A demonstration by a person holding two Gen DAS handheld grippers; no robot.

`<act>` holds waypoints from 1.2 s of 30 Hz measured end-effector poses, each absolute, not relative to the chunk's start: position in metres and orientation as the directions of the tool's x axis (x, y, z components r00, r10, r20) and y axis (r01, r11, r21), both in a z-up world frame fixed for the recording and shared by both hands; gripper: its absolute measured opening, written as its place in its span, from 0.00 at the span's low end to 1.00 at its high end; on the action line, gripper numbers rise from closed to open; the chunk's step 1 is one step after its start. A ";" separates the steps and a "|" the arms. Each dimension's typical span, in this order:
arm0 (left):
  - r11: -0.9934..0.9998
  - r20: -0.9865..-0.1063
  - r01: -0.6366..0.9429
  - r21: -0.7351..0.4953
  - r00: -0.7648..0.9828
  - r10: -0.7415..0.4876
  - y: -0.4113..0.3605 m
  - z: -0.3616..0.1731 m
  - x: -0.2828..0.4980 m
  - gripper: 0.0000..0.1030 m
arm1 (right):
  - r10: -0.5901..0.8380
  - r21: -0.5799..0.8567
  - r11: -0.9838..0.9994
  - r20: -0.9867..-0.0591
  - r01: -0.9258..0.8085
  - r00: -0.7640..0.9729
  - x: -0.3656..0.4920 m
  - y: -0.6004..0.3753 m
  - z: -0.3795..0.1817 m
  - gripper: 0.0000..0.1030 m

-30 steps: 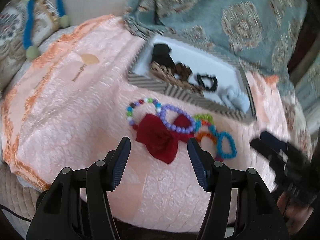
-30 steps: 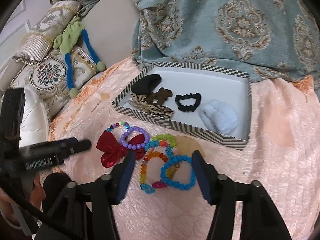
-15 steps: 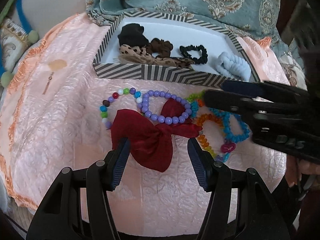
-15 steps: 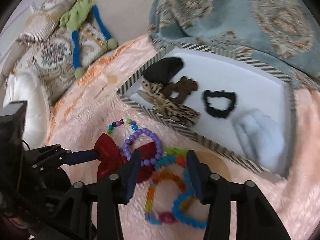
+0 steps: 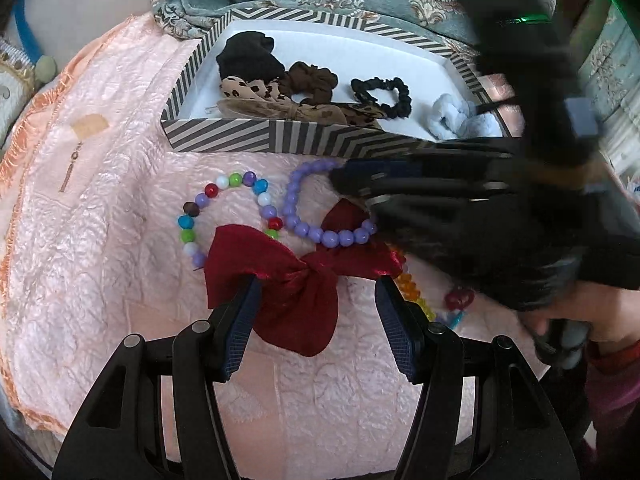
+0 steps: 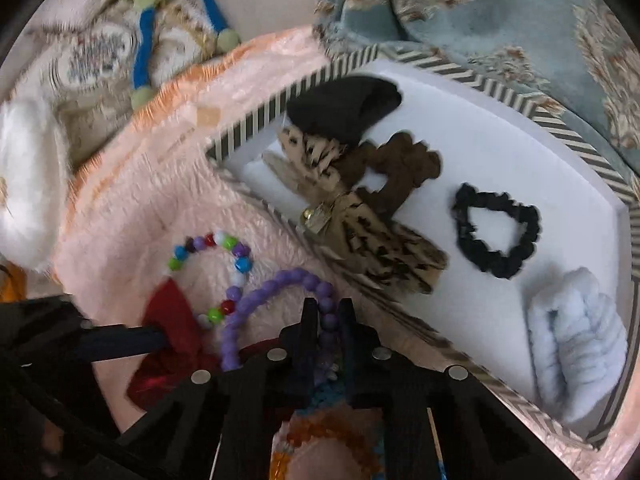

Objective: Organize jewelry
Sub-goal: 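Grasp the red velvet bow with the left tool while the right tool grasps the purple bead bracelet, then carry the red bow and purple bracelet over the tray with both tools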

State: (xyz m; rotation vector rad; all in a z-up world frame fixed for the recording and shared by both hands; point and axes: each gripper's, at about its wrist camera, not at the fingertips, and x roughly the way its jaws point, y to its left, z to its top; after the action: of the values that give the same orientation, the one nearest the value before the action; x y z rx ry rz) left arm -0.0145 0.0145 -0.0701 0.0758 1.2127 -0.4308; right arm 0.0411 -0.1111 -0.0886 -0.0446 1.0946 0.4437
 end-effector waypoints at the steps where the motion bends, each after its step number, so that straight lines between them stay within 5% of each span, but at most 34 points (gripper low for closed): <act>1: 0.916 -0.915 0.361 -0.177 0.282 -0.288 0.015 -0.070 -0.013 0.58 | 0.336 0.190 0.912 -0.855 -0.364 0.396 0.037 -0.117 -0.082 0.08; 7: 0.902 -0.913 0.398 -0.170 0.280 -0.296 0.006 -0.076 -0.006 0.54 | 0.392 0.245 0.910 -0.774 -0.335 0.498 0.011 -0.152 -0.036 0.08; 9: 0.902 -0.918 0.406 -0.148 0.283 -0.278 0.004 -0.080 -0.006 0.24 | 0.401 0.259 0.911 -0.745 -0.322 0.534 0.003 -0.160 -0.020 0.08; 15: 0.898 -0.905 0.407 -0.165 0.300 -0.302 0.008 -0.070 -0.010 0.12 | 0.406 0.286 0.914 -0.679 -0.288 0.612 -0.015 -0.184 0.014 0.08; 36: 0.932 -0.819 0.323 -0.164 0.482 -0.311 0.012 0.009 -0.011 0.07 | 0.340 0.279 0.937 -0.607 -0.208 0.718 -0.050 -0.242 0.062 0.08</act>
State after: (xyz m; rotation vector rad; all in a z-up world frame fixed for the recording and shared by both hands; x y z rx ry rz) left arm -0.0106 0.0122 0.0091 0.0130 0.9961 -0.3860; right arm -0.0500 -0.2422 0.0624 0.1967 0.7074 0.3056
